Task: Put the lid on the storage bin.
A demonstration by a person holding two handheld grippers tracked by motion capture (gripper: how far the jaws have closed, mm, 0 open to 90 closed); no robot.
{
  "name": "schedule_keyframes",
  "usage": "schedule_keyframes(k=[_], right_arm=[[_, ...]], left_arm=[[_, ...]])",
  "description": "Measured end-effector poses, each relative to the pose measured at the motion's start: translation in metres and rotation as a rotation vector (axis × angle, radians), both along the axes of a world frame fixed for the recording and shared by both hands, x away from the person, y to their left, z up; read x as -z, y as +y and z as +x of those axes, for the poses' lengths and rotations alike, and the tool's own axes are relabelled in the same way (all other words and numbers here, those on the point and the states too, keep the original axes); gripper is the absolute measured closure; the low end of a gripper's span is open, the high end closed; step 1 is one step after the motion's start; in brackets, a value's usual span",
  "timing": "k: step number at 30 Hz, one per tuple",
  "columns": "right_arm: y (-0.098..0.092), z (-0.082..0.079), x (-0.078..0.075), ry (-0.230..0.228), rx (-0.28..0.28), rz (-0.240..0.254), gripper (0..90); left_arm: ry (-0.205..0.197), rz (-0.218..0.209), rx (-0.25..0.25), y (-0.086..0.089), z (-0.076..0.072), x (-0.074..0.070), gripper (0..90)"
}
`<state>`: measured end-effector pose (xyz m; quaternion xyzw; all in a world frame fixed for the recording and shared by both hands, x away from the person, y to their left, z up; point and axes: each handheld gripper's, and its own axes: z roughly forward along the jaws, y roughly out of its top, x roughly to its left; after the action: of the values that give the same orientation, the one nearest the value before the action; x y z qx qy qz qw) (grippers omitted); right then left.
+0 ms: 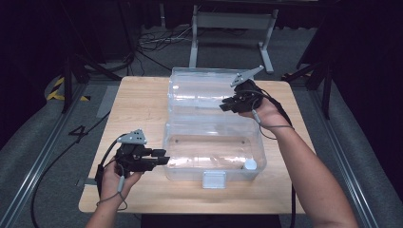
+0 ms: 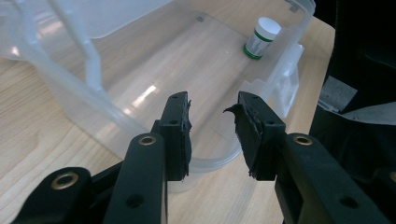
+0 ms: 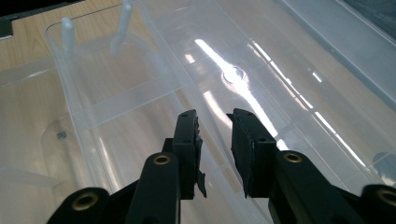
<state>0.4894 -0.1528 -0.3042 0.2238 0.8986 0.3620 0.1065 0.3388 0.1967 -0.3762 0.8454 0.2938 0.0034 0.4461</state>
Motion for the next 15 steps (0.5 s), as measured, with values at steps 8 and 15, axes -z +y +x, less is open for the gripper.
schedule_keyframes(k=[8,15], right_arm=[[-0.001,-0.001,0.000,0.003,0.007,0.007,71.0],[0.000,-0.002,0.001,-0.004,0.008,0.009,70.3]], left_arm=[[0.015,0.005,0.070,-0.017,-0.003,0.001,63.1],[0.025,0.044,0.136,-0.035,-0.006,0.004,62.0]])
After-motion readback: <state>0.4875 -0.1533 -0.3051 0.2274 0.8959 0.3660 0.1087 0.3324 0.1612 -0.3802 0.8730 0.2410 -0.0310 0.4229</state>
